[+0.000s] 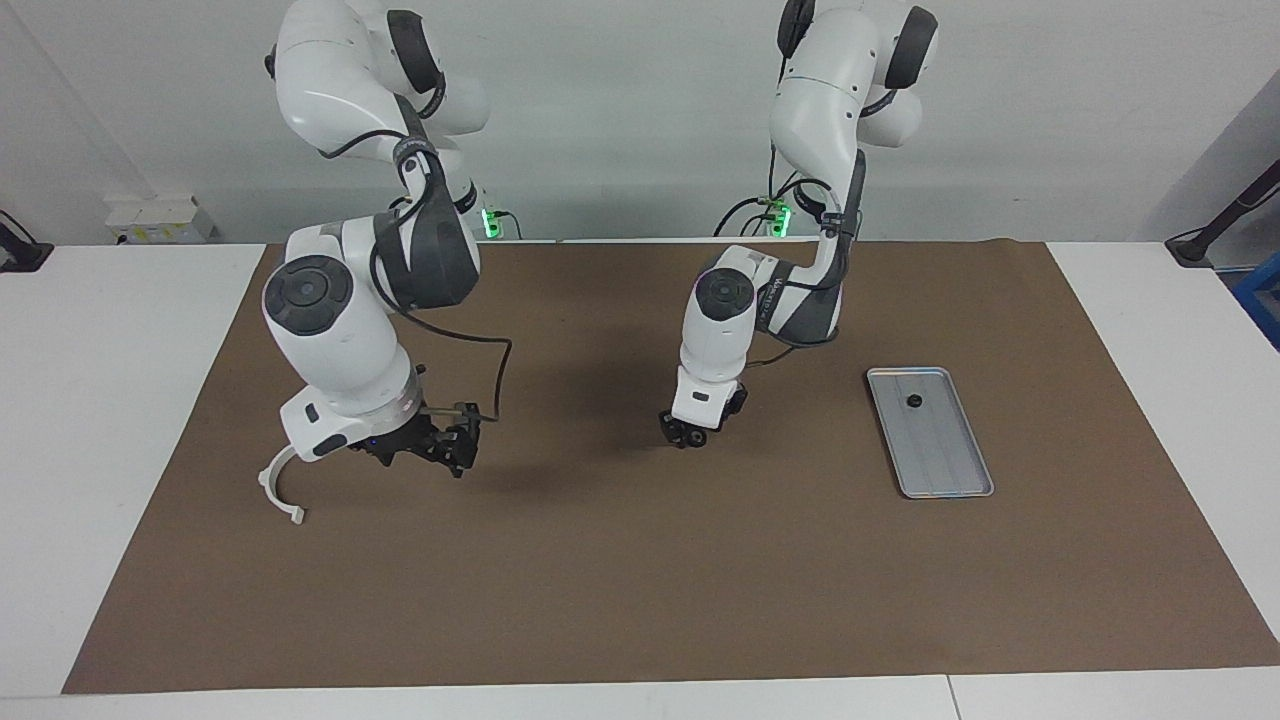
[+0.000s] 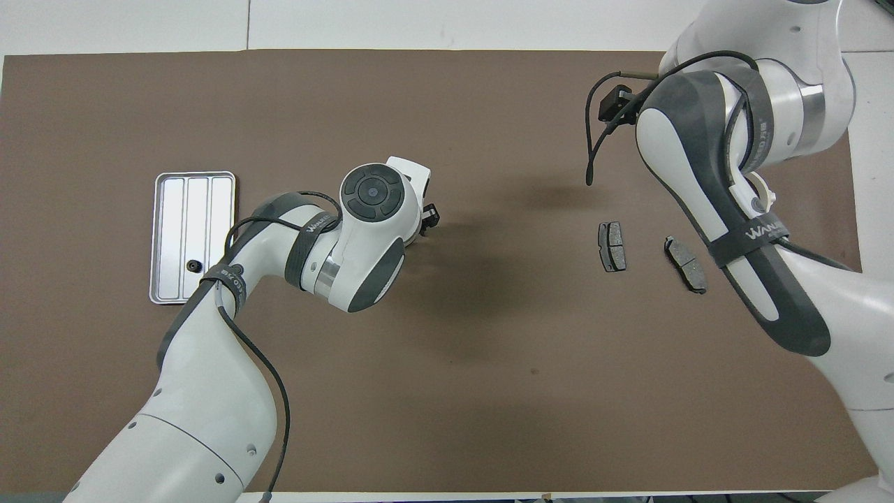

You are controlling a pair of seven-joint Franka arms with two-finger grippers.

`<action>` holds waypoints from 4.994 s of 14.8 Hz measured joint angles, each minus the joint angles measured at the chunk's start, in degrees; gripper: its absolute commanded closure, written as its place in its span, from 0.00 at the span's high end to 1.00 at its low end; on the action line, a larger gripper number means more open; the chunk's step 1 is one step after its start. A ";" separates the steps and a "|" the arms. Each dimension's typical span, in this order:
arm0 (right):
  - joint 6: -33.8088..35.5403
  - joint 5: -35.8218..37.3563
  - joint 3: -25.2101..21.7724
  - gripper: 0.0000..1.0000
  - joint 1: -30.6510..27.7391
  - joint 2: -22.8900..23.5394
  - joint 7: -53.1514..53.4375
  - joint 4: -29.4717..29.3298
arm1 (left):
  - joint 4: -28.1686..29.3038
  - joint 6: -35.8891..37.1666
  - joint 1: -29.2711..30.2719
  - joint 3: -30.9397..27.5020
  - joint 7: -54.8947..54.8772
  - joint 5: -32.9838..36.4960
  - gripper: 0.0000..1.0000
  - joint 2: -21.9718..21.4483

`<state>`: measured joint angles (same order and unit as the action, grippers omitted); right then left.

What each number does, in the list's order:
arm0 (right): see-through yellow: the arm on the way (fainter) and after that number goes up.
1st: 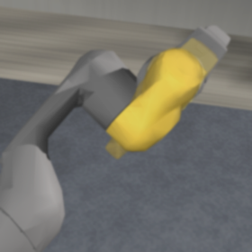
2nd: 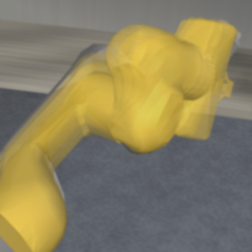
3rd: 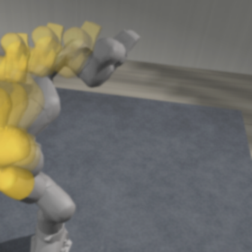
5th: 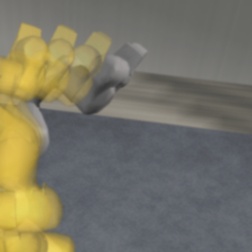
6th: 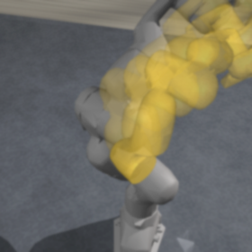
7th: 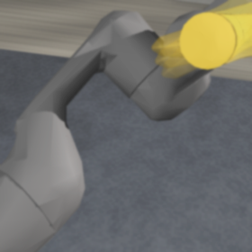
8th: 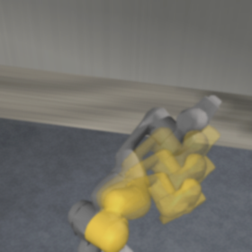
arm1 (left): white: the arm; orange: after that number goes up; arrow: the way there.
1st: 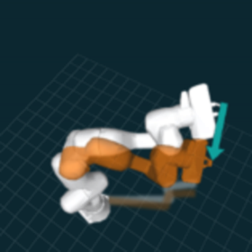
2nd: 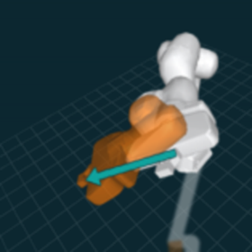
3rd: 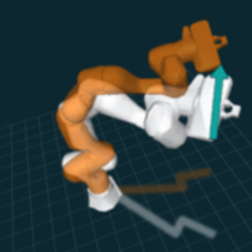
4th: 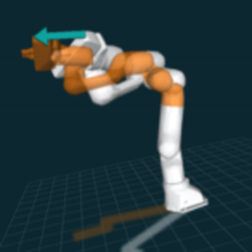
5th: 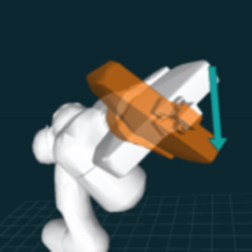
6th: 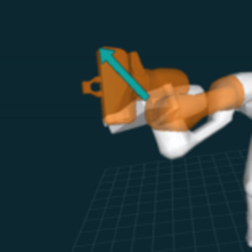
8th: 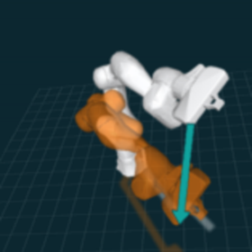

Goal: Pick bearing gear from pile to tray

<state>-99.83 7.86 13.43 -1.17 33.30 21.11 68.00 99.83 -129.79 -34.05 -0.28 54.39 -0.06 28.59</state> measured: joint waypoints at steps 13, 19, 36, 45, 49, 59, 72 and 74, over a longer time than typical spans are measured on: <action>6.44 -5.33 -13.81 1.00 2.40 -25.31 -20.45 16.39 | -3.47 14.86 18.87 -2.32 -30.35 0.91 0.00 -7.14; 17.42 -6.58 -13.80 1.00 2.93 -35.22 -20.45 18.47 | 0.97 10.88 30.09 -2.10 -48.40 0.87 0.00 -7.42; 13.35 -6.29 -14.13 1.00 3.07 -34.98 -20.45 21.30 | 10.46 1.28 31.48 -1.89 -48.73 -1.12 1.00 -10.19; 13.35 -6.29 -14.06 1.00 3.07 -35.21 -20.45 21.25 | 3.16 27.61 32.30 -1.90 -48.72 -1.23 1.00 -28.13; 13.34 -6.29 -13.95 1.00 3.08 -35.23 -20.45 21.23 | 3.26 31.64 32.30 -1.82 -48.73 -1.23 1.00 -30.92; 13.35 -6.30 -13.69 1.00 3.12 -35.32 -20.45 21.23 | 4.71 30.77 33.83 0.29 -48.79 -1.23 1.00 -31.07; 13.35 -6.31 -13.68 1.00 3.14 -35.93 -20.45 21.16 | -1.50 38.97 34.98 0.58 -49.30 -1.23 1.00 -31.38; 13.35 -6.31 -13.68 1.00 3.16 -35.94 -20.45 21.15 | -1.94 38.97 34.99 0.70 -49.33 -1.23 1.00 -31.44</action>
<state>-86.49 1.55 -0.25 1.99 -2.64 0.66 89.14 97.88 -90.82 0.94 0.42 5.06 -1.29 -2.85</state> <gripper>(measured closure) 0.000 0.000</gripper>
